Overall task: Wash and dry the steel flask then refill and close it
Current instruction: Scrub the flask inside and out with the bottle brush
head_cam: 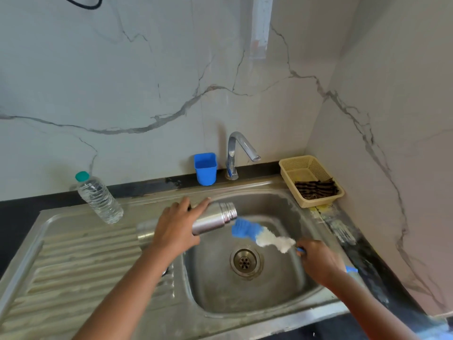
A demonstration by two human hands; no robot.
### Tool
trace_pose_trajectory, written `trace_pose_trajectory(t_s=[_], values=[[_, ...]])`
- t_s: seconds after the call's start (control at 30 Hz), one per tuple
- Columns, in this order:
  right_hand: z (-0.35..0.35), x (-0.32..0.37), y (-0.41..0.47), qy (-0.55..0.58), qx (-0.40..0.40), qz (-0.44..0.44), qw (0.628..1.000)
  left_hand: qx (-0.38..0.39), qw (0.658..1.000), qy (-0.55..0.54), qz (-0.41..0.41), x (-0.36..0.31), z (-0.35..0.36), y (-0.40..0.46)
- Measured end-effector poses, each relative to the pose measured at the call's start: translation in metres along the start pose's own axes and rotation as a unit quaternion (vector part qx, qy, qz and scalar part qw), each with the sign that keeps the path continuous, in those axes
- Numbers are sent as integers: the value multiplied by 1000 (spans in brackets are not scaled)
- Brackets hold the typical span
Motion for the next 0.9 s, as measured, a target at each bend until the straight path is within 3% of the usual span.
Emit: trace_pose_trajectory(t_s=[0.17, 0.37, 0.47, 0.73, 0.9], values=[[-18, 22, -9, -11, 4, 8, 1000, 89, 994, -8, -58, -20, 30, -16], [-89, 75, -13, -5, -146, -48, 988, 91, 985, -85, -118, -20, 37, -29], [-125, 113, 3, -66, -185, -93, 976, 104, 979, -117, -132, -20, 37, -29], [-144, 207, 86, -209, -120, -144, 960, 116, 970, -160, -140, -28, 43, -34], [-133, 229, 120, -219, -85, -137, 962, 120, 955, -210, -169, -23, 47, -34]])
Point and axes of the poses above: each hand's wrist, its own y-axis towards the middle knuckle, its own z-axis out of the palm, x = y × z, the point moved 4 cm from there along y, towards the middle knuckle, and after that the axes turned 3 degrees about -z, right-handed, at the moved point
